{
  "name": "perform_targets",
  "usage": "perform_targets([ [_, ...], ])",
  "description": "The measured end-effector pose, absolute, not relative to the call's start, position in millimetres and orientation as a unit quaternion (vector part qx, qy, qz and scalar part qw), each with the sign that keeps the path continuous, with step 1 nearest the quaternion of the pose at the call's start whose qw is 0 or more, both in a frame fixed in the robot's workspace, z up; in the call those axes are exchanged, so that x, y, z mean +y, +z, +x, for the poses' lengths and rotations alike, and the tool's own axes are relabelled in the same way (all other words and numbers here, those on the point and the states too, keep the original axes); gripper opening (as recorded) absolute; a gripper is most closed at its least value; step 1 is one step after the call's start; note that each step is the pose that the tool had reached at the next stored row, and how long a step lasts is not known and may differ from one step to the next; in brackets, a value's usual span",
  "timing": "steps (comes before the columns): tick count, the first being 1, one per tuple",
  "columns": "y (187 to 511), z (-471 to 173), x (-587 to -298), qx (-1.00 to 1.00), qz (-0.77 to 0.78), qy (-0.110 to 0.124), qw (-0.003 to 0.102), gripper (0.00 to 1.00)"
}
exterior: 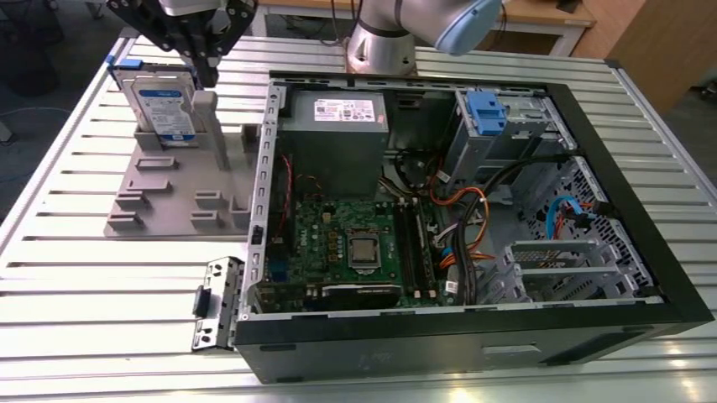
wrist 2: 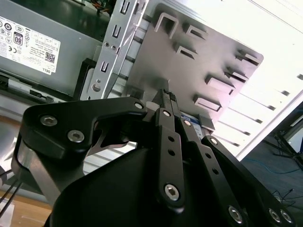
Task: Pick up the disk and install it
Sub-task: 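Reach for the disk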
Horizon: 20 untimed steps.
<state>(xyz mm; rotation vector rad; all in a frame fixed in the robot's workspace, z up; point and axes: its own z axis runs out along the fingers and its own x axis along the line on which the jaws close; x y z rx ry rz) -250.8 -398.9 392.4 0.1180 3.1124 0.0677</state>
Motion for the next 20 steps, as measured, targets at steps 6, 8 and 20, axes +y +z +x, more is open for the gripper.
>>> perform_targets([
  [6,392.4,-258.3,-398.9,0.999,0.038,0.022,0.013,0.10],
  [8,392.4,-260.4,-398.9,0.999,0.038,0.022,0.013,0.10],
  [20,392.2,-271.7,-398.9,0.999,0.038,0.022,0.013,0.10],
])
